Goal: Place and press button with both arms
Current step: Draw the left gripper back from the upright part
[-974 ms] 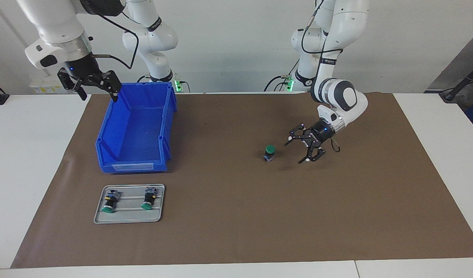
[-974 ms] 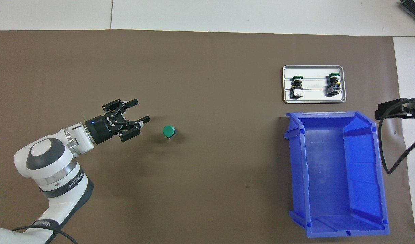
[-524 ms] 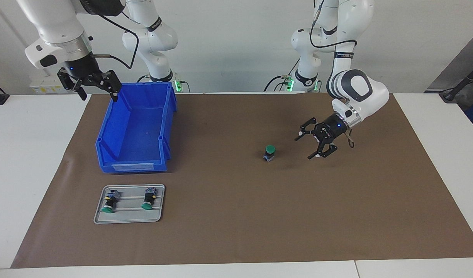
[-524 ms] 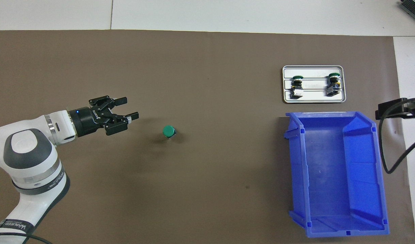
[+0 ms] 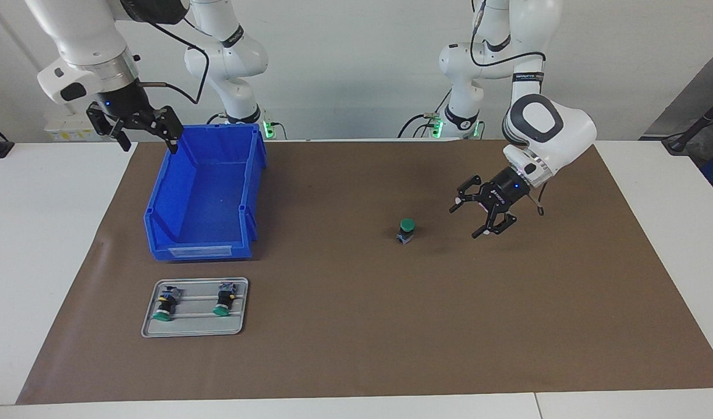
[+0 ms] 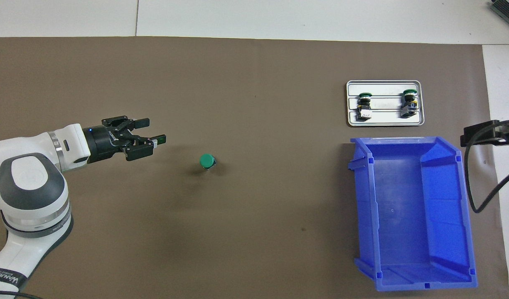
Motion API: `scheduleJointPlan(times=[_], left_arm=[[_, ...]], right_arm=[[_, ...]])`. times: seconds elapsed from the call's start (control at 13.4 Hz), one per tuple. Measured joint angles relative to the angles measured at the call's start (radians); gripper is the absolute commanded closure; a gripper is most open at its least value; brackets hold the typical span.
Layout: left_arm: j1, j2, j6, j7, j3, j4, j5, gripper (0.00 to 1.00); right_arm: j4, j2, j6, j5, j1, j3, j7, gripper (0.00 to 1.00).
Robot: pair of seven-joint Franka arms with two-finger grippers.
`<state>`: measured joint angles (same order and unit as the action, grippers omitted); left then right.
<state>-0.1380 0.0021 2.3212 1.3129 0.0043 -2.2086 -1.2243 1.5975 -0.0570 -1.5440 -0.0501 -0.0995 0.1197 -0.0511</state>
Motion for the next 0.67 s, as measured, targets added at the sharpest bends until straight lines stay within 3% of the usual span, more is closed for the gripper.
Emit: scheduleJointPlan(times=[0.45,0.67], left_arm=[[-0.007,-0.001,-0.001,-0.251,-0.008,0.085,0.297,0.16],[-0.041,-0.001,-0.001,-0.384,-0.010,0.113,0.428,0.31]], right_arm=[[0.000,0.000,0.000,0.000,0.000,0.000,0.000,0.00],[0.000,0.000,0.000,0.000,0.000,0.000,0.000,0.00]])
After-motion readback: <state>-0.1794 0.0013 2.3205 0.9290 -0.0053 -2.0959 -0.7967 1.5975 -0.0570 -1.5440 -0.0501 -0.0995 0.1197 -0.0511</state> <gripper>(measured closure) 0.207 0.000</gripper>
